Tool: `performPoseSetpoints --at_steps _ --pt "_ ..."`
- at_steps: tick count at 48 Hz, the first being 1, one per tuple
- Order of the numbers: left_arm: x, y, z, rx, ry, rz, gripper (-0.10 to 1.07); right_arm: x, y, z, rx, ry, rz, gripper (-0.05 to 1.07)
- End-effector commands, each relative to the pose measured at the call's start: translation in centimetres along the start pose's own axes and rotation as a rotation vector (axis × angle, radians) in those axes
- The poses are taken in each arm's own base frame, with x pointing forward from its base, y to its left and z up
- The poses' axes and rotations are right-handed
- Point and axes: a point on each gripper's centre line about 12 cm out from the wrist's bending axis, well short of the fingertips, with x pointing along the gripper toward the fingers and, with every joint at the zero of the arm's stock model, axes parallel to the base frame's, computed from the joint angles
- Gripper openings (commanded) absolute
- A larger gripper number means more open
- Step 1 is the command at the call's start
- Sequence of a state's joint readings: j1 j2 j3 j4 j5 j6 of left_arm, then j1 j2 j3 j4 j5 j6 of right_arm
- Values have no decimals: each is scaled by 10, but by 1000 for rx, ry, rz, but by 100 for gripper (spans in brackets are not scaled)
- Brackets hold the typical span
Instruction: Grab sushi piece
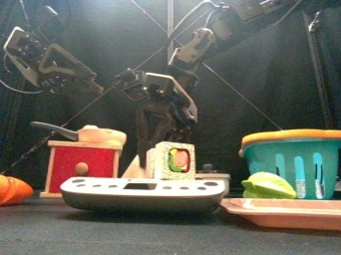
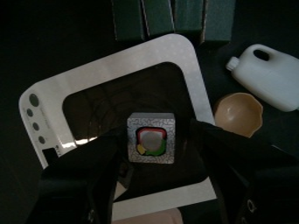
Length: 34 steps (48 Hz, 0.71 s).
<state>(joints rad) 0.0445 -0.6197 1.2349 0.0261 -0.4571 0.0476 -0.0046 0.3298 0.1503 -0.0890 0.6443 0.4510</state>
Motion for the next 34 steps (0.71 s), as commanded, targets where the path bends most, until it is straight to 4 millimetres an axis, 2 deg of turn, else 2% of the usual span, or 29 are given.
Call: performPoseSetpoints --at_steps 1,9,22,34 --pt "1 1 5 -1 -15 3 88 -15 3 13 1 -48 17 90" --pt "1 1 5 0 -17 3 88 -12 2 12 -2 -43 9 87" --pt "1 1 5 0 -15 2 88 -15 3 13 2 -47 11 70" --pt "1 1 5 0 -15 2 88 -43 3 20 1 -103 28 69"
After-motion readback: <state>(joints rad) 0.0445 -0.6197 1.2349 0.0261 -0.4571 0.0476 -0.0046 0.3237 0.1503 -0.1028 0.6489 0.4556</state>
